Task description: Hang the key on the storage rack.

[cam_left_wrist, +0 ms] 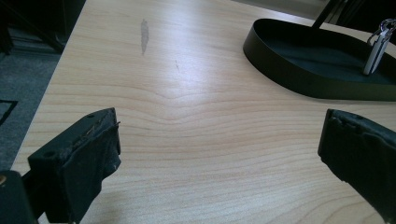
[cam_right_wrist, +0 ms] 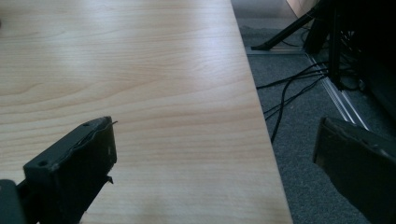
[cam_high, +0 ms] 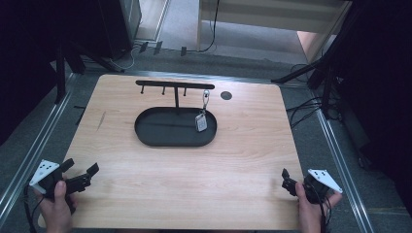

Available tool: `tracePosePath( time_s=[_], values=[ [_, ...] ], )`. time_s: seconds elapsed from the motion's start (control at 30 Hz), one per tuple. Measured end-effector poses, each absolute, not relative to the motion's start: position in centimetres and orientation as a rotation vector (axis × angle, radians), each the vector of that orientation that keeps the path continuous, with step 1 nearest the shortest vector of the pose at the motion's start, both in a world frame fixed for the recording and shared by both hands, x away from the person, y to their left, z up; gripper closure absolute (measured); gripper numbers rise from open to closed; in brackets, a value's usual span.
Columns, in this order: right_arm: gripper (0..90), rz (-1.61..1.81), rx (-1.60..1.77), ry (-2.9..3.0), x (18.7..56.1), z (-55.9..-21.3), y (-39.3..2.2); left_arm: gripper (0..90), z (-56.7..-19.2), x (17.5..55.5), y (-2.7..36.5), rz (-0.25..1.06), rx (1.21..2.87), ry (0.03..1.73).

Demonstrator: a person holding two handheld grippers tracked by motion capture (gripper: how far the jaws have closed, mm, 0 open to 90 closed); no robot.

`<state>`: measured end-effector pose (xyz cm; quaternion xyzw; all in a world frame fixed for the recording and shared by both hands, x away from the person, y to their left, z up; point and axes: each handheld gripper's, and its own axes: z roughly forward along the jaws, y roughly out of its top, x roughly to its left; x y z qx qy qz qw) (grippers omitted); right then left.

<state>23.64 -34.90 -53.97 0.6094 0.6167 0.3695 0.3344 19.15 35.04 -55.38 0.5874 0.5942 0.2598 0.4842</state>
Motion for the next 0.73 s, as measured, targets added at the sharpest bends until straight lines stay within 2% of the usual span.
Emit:
tracePosePath(
  time_s=[0.2, 0.33, 0.73],
  values=[
    [0.5, 0.985, 1.606, 1.579, 22.6, -54.6, -36.3, 0.0, -55.4, 19.1, 35.0, 0.635, 1.43, 1.45],
    [5.9, 1.007, 1.609, 1.547, 22.0, -54.5, -36.7, 0.0, -55.4, 19.1, 34.9, 0.64, 1.433, 1.447],
    [6.4, 1.035, 1.572, 1.544, 21.3, -54.6, -36.9, 0.0, -55.4, 19.0, 34.9, 0.64, 1.444, 1.447]
  ],
)
